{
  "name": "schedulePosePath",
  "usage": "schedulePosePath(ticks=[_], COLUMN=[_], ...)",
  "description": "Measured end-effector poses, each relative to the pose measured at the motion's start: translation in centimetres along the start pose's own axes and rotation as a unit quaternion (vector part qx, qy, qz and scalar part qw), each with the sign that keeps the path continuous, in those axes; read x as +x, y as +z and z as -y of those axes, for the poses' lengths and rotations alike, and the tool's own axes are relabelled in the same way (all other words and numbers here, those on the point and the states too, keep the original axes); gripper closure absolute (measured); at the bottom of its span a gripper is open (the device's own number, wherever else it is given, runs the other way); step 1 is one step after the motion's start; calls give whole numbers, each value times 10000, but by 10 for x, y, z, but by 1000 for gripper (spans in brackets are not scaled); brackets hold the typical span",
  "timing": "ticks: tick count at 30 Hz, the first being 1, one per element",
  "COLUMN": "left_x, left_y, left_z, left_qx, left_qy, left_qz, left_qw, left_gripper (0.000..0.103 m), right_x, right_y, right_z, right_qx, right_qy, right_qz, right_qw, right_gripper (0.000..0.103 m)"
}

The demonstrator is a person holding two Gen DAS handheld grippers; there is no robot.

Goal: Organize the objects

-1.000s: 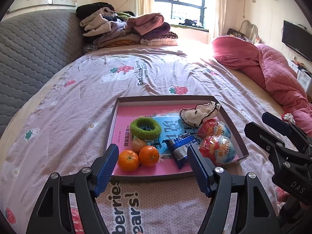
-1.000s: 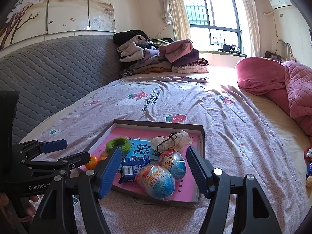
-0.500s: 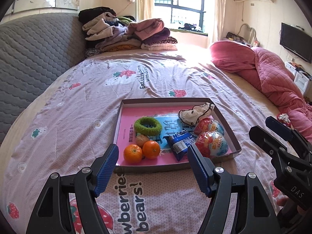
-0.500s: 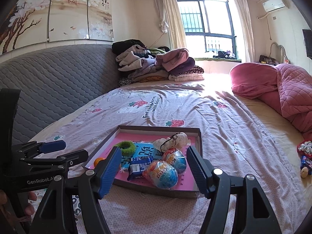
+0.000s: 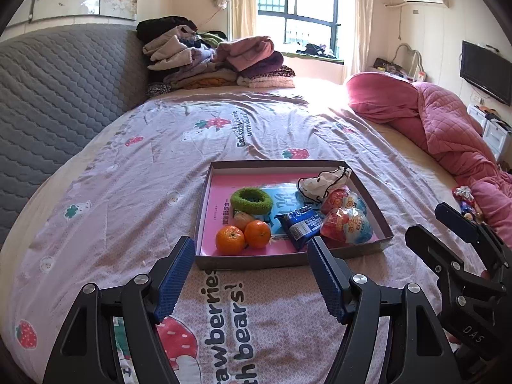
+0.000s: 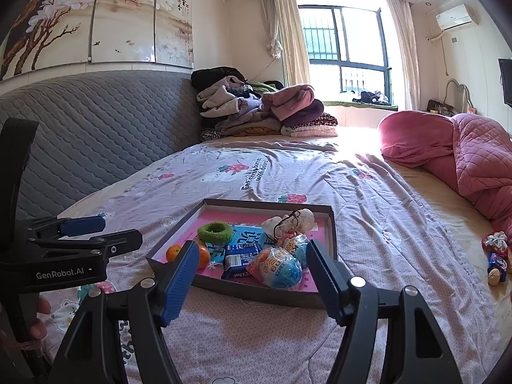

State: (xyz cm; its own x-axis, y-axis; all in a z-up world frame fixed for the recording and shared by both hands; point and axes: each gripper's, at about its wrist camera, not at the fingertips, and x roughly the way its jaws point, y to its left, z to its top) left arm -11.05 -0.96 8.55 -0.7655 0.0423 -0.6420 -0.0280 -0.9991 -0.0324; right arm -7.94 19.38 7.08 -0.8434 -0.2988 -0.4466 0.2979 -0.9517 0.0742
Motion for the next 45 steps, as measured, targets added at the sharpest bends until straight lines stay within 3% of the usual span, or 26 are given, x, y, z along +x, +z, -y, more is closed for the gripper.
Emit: schedulePosePath(ticks=[16, 27, 45], left_x=[-2, 24, 39], left_y=[-27, -57, -83], left_z=[2, -6, -13], left_qx=[65, -23, -126], left_qy=[117, 62, 35], left_qz=[-9, -300, -461], left_qw=[9999, 9995, 9989], left_gripper=[29, 29, 29], right_x=[2, 22, 25], right_y=[-20, -48, -75], right_z=[1, 11, 4], right_qx=[94, 181, 196], right_qy=[-22, -354, -410], right_qz=[-208, -626, -827], right_qw=[9997, 9972, 9955], right_gripper=[34, 34, 34])
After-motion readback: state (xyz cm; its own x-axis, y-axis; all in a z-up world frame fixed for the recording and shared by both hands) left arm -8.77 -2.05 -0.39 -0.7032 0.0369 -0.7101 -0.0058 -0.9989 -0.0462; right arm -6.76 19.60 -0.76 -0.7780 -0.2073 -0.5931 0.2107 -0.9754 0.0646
